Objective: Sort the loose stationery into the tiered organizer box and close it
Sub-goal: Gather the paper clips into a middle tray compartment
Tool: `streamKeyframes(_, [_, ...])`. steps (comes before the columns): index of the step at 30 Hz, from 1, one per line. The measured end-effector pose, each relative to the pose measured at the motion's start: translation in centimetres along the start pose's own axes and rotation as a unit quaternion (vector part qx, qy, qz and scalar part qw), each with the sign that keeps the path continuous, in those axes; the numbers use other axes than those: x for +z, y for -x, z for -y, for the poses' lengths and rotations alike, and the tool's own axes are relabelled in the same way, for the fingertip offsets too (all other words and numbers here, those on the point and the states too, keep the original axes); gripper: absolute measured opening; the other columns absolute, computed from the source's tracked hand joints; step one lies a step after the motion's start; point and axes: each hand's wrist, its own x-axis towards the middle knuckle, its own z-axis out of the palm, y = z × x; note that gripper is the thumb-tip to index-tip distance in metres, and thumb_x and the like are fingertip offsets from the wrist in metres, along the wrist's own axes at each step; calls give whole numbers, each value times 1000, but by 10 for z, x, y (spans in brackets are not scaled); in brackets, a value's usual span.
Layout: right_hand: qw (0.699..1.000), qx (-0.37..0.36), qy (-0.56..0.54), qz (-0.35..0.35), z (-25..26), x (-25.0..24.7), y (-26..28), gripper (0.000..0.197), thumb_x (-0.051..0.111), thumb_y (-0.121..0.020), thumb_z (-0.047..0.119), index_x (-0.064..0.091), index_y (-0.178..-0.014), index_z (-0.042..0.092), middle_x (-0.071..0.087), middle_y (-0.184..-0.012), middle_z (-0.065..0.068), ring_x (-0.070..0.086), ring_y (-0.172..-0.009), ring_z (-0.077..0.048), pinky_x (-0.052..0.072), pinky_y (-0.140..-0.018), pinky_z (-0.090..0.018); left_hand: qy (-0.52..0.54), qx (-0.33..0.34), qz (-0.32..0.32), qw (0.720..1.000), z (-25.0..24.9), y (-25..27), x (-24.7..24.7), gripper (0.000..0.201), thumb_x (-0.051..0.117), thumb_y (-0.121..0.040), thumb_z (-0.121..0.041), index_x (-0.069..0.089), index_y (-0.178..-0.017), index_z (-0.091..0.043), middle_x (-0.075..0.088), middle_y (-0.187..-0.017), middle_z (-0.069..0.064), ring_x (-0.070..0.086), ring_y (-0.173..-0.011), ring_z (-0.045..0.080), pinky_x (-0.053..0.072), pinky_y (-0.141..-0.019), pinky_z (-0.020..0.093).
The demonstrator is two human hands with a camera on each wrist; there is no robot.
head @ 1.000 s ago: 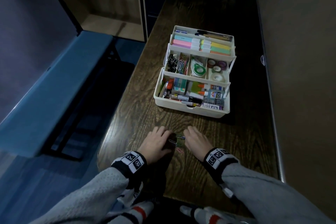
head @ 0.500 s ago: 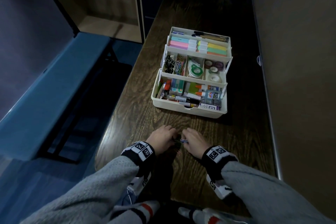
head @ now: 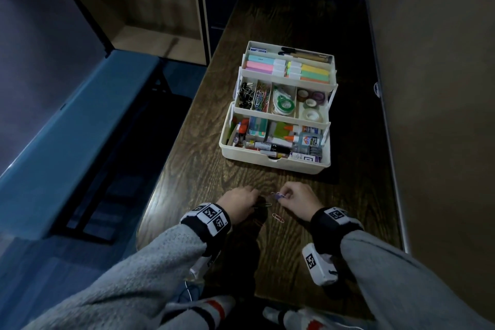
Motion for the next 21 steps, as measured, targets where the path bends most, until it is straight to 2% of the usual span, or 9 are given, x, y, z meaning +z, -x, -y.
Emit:
streamKeyframes(3, [1000, 24, 4, 7, -8, -8, 9, 8, 72, -78, 16, 64, -75, 17, 65, -80, 0, 58, -75, -13, 41, -64, -22, -21, 6, 1, 1000, -4, 0, -1, 26, 45, -94, -16, 50, -116, -3, 55, -119, 16, 56, -106, 34, 46, -85, 43])
streamKeyframes(5, [999, 37, 2, 36, -11, -5, 17, 10, 72, -77, 16, 63, -73, 19, 62, -76, 6, 57, -72, -9, 38, -57, -16, -28, 11, -3, 1000, -5, 0, -3, 26, 43, -94, -15, 50, -116, -3, 55, -118, 16, 57, -105, 33, 46, -84, 42])
streamKeyframes(7, [998, 41, -3, 50, -10, 4, 25, 7, 73, -77, 17, 66, -76, 17, 58, -71, 10, 55, -68, -5, 37, -54, -12, -22, 12, -15, 1000, -6, 0, -2, 25, 42, -94, -15, 50, -115, -3, 55, -117, 15, 57, -104, 31, 46, -83, 40])
streamKeyframes(11, [999, 35, -24, 31, -1, 22, 31, 11, 68, -79, 11, 64, -88, 10, 60, -71, 3, 59, -74, -16, 49, -69, -28, -14, 24, -44, 999, 0, 6, 4, 23, 40, -96, -18, 51, -110, -4, 56, -113, 12, 56, -101, 28, 43, -84, 35])
streamKeyframes(15, [999, 33, 18, 23, 5, 27, 28, 12, 64, -84, 13, 59, -95, 12, 63, -96, -11, 60, -89, -26, 49, -75, -32, 52, 30, -71, 996, 10, 17, 9, 22, 41, -96, -22, 52, -105, -5, 56, -106, 11, 55, -97, 27, 41, -83, 34])
streamKeyframes(17, [998, 36, 41, 19, 9, 26, 25, 9, 63, -85, 14, 58, -93, 11, 62, -98, -11, 60, -90, -28, 51, -77, -34, 54, 51, -83, 994, 8, 25, 13, 23, 40, -97, -25, 52, -106, -6, 56, -106, 9, 56, -97, 25, 44, -82, 34])
streamKeyframes(21, [995, 26, 93, 28, 17, 24, 17, 5, 62, -85, 11, 59, -89, 10, 64, -103, -12, 61, -96, -29, 52, -82, -37, 5, 128, -69, 989, -7, 32, 23, 33, 36, -99, -25, 53, -120, -5, 55, -120, 10, 55, -106, 26, 48, -88, 35])
